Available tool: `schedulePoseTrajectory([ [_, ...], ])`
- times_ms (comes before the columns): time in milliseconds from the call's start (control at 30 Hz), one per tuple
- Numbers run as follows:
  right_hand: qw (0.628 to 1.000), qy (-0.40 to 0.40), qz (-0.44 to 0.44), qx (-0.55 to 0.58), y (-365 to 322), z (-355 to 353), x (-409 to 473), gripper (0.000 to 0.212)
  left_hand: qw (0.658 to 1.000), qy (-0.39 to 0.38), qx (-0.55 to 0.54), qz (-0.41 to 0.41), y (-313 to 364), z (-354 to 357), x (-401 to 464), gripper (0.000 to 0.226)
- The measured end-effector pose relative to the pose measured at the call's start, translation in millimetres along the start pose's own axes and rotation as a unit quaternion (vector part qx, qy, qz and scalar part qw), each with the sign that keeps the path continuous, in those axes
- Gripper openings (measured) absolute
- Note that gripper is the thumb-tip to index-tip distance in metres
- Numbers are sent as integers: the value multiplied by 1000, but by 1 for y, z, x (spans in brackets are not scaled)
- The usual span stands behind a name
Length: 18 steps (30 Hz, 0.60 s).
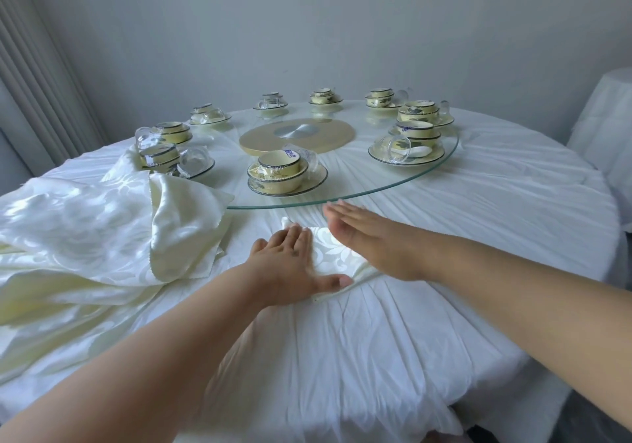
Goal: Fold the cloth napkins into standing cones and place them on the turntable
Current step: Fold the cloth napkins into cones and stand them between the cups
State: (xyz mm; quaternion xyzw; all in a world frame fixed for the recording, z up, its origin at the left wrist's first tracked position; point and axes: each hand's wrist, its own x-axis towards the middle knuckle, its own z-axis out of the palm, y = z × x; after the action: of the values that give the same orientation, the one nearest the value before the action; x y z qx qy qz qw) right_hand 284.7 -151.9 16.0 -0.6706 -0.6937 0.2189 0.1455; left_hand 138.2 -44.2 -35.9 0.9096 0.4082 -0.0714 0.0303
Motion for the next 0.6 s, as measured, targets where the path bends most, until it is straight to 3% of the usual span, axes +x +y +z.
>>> schedulePoseTrajectory([
  [67, 993, -19, 8, 117, -1, 7, 8, 65, 1000, 0, -3, 1, -1, 1, 1, 129],
  [100, 992, -34, 17, 122, 4, 13, 11, 62, 1000, 0, -1, 0, -2, 2, 1, 127],
  [233, 997, -69, 35, -26, 28, 25, 15, 51, 1000, 8, 11, 8, -1, 2, 0, 120],
  [333, 992, -73, 5, -103, 38, 22, 8, 62, 1000, 9, 10, 24, -4, -2, -1, 120],
  [467, 987, -74, -24, -139, 51, 21, 4, 92, 999, 33, -9, 32, -23, 4, 4, 119],
  [600, 986, -81, -33, -139, 51, 20, 1, 97, 997, 51, -42, 40, -37, 7, 7, 116],
])
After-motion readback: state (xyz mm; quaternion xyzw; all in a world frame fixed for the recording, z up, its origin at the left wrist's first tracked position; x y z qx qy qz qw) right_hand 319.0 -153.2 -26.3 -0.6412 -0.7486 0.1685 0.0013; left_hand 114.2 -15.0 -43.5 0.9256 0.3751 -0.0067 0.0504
